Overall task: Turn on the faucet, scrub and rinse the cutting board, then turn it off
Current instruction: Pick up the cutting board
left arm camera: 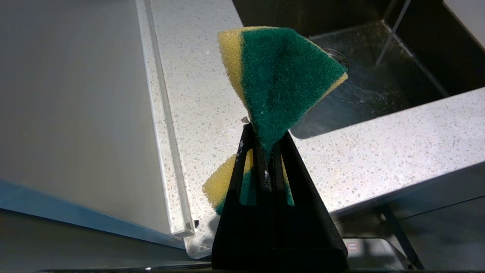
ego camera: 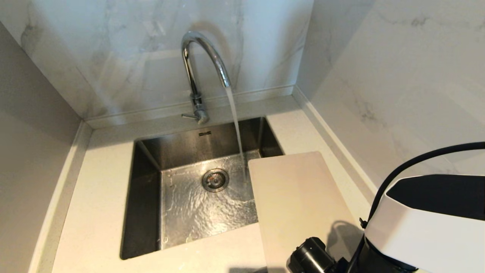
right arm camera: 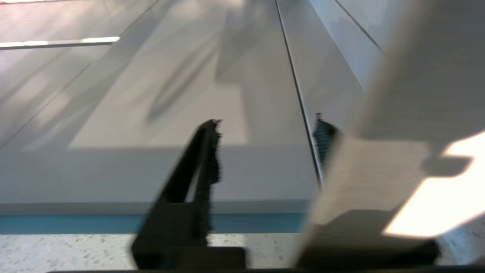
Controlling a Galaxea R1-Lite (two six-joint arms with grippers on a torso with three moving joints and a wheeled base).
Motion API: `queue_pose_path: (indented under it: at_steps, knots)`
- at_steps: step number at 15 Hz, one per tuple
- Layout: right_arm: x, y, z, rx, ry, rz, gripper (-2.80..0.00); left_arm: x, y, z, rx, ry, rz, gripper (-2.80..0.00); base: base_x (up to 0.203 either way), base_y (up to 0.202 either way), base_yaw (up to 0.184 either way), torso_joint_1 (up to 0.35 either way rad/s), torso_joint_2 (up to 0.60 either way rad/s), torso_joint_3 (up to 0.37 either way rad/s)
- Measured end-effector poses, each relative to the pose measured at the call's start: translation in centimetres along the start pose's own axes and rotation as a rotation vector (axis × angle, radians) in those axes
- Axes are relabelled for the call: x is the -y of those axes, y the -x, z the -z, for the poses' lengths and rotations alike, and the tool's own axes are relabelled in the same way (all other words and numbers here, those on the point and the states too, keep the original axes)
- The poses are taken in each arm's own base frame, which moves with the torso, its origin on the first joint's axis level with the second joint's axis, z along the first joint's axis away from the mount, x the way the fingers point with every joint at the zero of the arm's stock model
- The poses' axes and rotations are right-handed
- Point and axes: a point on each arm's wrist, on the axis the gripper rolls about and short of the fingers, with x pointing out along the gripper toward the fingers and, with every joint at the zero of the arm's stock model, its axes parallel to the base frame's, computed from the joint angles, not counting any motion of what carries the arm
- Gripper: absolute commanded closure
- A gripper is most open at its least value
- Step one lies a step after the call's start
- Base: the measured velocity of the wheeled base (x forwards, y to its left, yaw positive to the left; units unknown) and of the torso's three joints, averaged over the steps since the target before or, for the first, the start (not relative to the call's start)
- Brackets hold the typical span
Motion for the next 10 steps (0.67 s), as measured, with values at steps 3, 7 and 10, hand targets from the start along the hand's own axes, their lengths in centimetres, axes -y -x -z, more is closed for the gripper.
queue_pose_path:
  at_steps: [3, 7, 10]
  knots:
    - [-0.05, -0.06, -0.01, 0.007, 0.001, -0.010, 0.00, 0.00, 0.00, 0.00, 0.000, 0.000, 0.000, 0.00, 0.000, 0.000, 0.000, 0.000, 0.00, 0.000]
    - [0.00, -0.13, -0.01, 0.007, -0.001, -0.010, 0.00, 0.00, 0.00, 0.00, 0.000, 0.000, 0.001, 0.00, 0.000, 0.000, 0.000, 0.000, 0.00, 0.000]
    - [0.09, -0.23, -0.05, 0.011, -0.003, 0.001, 0.00, 0.00, 0.00, 0.00, 0.000, 0.000, 0.001, 0.00, 0.000, 0.000, 0.000, 0.000, 0.00, 0.000]
